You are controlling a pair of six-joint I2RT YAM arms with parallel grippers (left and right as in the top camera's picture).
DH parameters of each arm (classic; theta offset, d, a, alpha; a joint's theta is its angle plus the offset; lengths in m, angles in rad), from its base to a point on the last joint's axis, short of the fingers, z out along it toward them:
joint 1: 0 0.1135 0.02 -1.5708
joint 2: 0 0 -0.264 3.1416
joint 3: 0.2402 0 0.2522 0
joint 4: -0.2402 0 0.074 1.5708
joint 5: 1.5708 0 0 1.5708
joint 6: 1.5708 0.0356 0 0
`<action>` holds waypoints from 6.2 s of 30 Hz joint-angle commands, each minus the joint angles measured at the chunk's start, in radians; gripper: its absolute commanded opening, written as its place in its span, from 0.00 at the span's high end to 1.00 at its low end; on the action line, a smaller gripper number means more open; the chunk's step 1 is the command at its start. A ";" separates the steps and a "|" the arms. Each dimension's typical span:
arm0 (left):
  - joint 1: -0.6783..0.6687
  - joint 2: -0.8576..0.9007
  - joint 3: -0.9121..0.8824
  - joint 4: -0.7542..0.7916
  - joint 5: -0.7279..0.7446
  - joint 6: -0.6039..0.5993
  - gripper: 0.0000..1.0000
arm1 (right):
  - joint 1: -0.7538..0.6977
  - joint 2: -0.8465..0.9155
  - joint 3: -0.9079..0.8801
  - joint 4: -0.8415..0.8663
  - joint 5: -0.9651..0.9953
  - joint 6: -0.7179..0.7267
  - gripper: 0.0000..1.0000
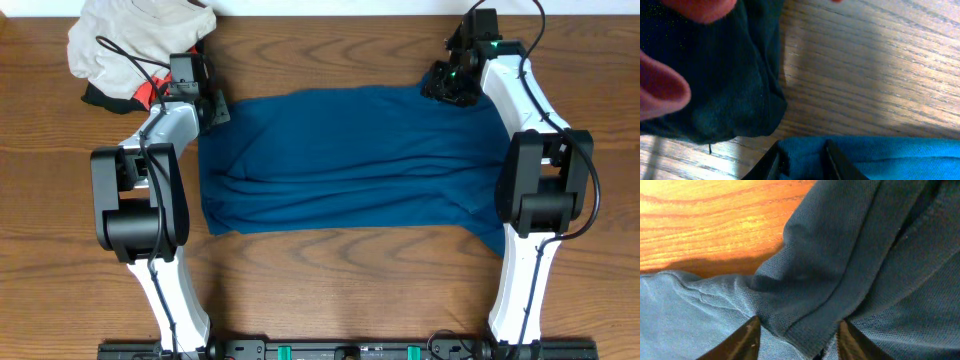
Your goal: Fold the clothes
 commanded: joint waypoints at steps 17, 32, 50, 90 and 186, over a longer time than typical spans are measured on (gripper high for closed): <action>-0.001 0.029 0.010 -0.014 0.002 -0.001 0.74 | 0.009 0.006 0.001 0.018 -0.003 -0.097 0.62; -0.001 0.030 0.010 -0.014 0.002 -0.001 0.75 | 0.048 0.006 0.002 0.008 -0.012 -0.169 0.67; -0.002 0.029 0.010 -0.053 0.003 -0.001 0.94 | 0.050 -0.002 0.002 -0.032 0.037 -0.167 0.99; -0.045 -0.203 0.010 -0.364 0.003 -0.001 0.94 | -0.019 -0.273 0.003 -0.320 0.228 -0.065 0.99; -0.050 -0.378 -0.014 -0.996 0.147 -0.066 0.02 | -0.080 -0.274 -0.097 -0.613 0.212 -0.119 0.54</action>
